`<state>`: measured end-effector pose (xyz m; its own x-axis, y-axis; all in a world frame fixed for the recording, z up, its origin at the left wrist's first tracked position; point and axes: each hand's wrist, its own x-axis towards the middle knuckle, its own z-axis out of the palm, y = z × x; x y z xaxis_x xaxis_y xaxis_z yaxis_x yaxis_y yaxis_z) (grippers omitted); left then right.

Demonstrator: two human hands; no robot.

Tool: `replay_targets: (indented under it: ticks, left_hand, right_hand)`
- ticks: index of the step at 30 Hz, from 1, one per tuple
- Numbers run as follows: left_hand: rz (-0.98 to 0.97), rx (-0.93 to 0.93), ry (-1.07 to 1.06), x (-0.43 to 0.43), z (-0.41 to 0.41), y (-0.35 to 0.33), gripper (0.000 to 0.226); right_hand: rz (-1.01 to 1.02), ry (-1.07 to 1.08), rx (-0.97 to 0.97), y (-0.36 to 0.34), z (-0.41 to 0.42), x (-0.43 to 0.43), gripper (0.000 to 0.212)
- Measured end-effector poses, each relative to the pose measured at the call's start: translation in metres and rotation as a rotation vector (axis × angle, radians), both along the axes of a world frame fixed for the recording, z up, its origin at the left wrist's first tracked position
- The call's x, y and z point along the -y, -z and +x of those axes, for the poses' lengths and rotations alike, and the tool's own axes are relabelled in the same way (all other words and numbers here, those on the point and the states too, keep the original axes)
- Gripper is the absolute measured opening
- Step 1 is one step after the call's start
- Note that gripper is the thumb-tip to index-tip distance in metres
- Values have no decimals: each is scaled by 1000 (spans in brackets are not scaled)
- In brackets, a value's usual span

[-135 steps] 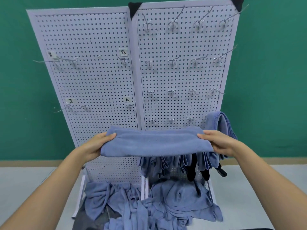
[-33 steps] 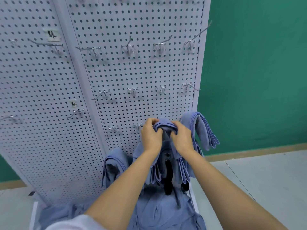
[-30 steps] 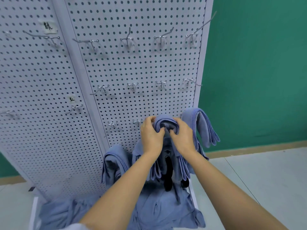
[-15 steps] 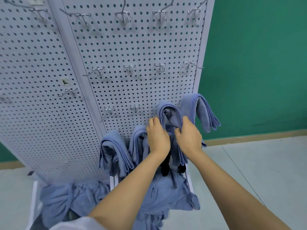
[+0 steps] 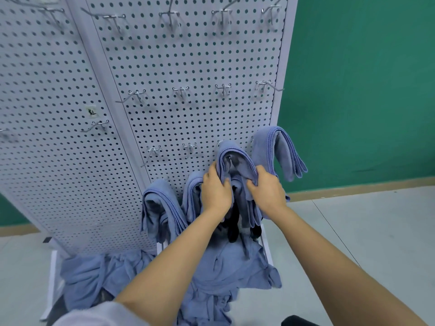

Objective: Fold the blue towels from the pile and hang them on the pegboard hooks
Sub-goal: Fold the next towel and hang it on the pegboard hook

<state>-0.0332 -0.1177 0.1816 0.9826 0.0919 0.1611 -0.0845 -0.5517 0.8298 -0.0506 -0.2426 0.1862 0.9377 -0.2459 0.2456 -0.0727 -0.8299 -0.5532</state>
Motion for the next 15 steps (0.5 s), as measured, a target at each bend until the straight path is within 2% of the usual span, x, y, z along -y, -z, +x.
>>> replay_targets:
  ticks: [4,7,11,15]
  left_hand:
    - [-4,-48,58,-18,-14,-8,53]
    - [17,-83,76,-33,-35,-19,48]
    - [60,-84,73,-62,-67,-22,36]
    - [0,-162,36,-98,-95,10,21]
  right_hand:
    - [51,-43,-19,-15,-18,-2,36]
    - [71,-76,-5,-25,-39,-10,45]
    - [62,-116,-9,-23,-71,-29,44]
    - [69,-180,-92,9,-106,-55,39]
